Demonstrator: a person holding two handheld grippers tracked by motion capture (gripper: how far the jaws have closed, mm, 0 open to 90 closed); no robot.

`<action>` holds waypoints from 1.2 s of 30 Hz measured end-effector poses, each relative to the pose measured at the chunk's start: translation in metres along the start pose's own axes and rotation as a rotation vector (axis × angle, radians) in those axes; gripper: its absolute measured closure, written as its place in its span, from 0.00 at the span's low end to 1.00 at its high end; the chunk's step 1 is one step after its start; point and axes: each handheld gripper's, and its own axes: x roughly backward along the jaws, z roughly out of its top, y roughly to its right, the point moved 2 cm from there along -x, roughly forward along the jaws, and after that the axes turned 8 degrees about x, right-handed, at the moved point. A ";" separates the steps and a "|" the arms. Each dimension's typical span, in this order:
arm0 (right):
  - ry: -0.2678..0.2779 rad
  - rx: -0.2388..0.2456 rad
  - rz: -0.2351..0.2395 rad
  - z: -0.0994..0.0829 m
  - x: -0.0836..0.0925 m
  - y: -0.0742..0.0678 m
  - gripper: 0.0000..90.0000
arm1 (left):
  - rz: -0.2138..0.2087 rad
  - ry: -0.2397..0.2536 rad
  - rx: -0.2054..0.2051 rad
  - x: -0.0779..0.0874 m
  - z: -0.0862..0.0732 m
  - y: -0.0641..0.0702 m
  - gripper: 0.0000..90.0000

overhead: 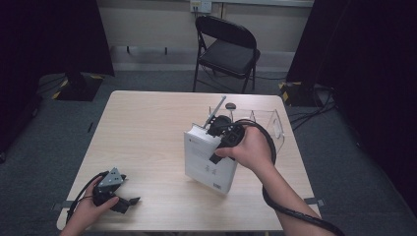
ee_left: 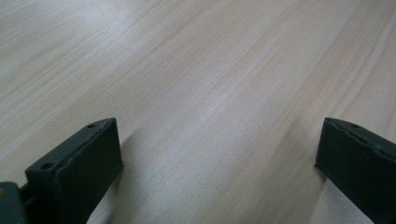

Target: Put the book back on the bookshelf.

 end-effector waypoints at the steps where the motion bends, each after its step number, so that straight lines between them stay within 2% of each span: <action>1: -0.001 -0.006 0.001 -0.001 0.001 0.000 0.58 | 0.000 0.000 0.000 0.000 0.000 0.000 0.00; 10: -0.001 -0.031 -0.012 -0.016 0.009 0.002 0.58 | 0.000 0.001 -0.001 0.000 0.000 0.000 0.00; 20: -0.002 -0.059 0.010 -0.028 0.013 0.004 0.58 | -0.001 0.002 0.001 0.000 0.000 0.000 0.00; 28: -0.003 -0.068 -0.009 -0.039 0.017 0.007 0.58 | -0.001 0.002 0.001 0.000 0.000 0.000 0.00; 36: -0.003 -0.101 -0.012 -0.049 0.020 0.009 0.58 | -0.001 0.002 0.001 0.000 0.000 0.000 0.00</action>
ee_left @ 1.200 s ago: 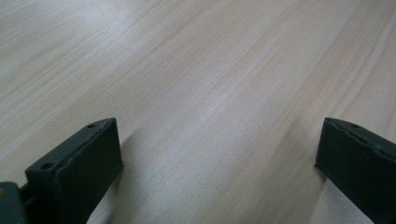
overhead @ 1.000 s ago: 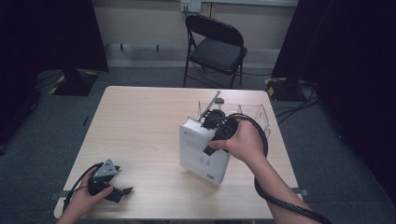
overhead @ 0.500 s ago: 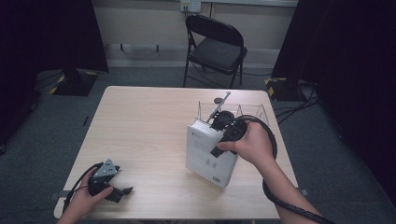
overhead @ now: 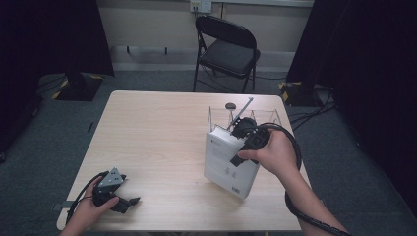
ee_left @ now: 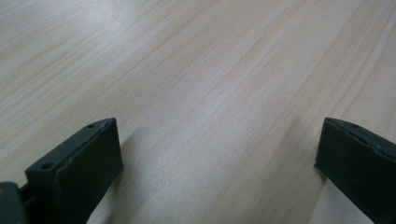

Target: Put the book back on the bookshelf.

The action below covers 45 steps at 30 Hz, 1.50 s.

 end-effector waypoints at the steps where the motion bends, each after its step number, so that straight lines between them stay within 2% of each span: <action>1: -0.001 -0.009 -0.004 -0.002 0.001 0.000 0.58 | 0.000 0.000 0.000 0.000 0.000 0.000 0.00; 27: 0.000 -0.056 -0.029 -0.031 0.013 0.009 0.58 | 0.001 -0.002 -0.002 0.000 0.000 0.000 0.00; 34: 0.001 -0.076 -0.029 -0.041 0.016 0.012 0.58 | 0.000 0.002 0.003 0.000 0.000 0.000 0.00; 39: 0.006 -0.086 -0.047 -0.048 0.019 0.013 0.58 | 0.000 -0.001 -0.001 0.000 0.000 0.000 0.00; 44: 0.014 -0.102 -0.036 -0.056 0.022 0.013 0.58 | 0.000 -0.001 -0.001 0.000 0.000 0.000 0.00; 45: 0.015 -0.104 -0.048 -0.058 0.022 0.013 0.58 | 0.000 -0.001 -0.001 0.000 0.000 0.000 0.00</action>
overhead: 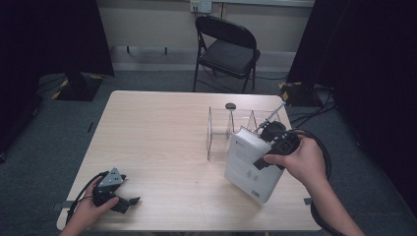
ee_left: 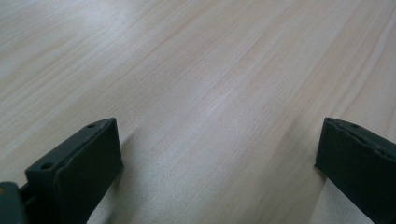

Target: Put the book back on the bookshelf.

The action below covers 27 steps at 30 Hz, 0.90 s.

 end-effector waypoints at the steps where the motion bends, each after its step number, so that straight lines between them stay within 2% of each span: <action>1: -0.003 -0.005 0.006 -0.002 0.001 0.000 0.58 | 0.000 0.000 0.000 0.000 0.000 0.000 0.00; 10: 0.000 -0.037 -0.015 -0.016 0.007 0.003 0.58 | 0.000 0.000 0.000 0.000 0.000 0.000 0.00; 12: -0.001 -0.039 -0.005 -0.018 0.008 0.004 0.58 | 0.000 0.000 0.000 0.000 0.000 0.000 0.00; 23: -0.009 -0.077 -0.015 -0.036 0.010 0.008 0.58 | 0.000 0.000 0.000 0.000 0.000 0.000 0.00; 27: -0.009 -0.111 -0.030 -0.042 0.012 0.010 0.58 | 0.000 0.001 0.000 0.000 0.000 0.000 0.00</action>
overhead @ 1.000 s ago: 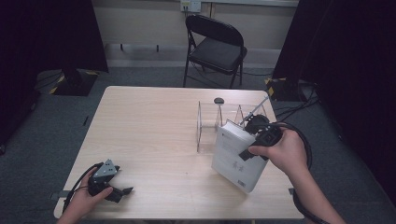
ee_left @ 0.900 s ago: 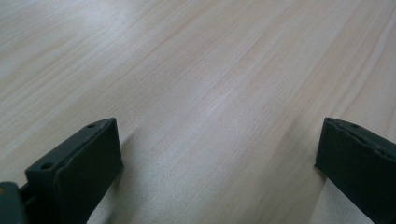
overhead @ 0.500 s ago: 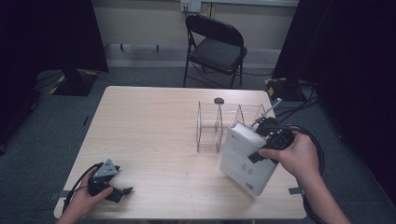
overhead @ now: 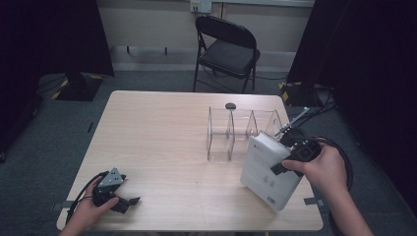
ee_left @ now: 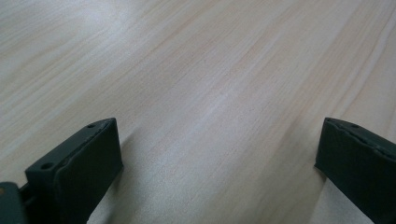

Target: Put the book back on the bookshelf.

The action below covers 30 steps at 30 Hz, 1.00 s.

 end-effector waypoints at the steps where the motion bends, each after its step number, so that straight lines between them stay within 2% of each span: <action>1: 0.002 0.002 -0.003 -0.001 0.000 0.001 0.58 | 0.000 0.000 0.000 0.000 0.000 0.000 0.00; 14: 0.010 -0.036 -0.009 -0.010 0.000 0.008 0.58 | 0.000 0.000 0.000 0.000 0.000 0.000 0.00; 19: -0.004 -0.044 -0.011 -0.013 0.000 0.012 0.58 | 0.000 0.000 0.000 0.000 0.000 0.000 0.00; 27: 0.003 -0.090 -0.025 -0.018 0.000 0.019 0.58 | 0.000 0.000 0.000 0.000 0.000 0.000 0.00; 28: 0.006 -0.082 -0.027 -0.019 0.000 0.022 0.58 | 0.000 0.000 0.000 0.000 0.000 0.000 0.00; 30: -0.002 -0.104 -0.033 -0.019 0.000 0.023 0.58 | 0.000 0.000 0.000 0.000 0.000 0.000 0.00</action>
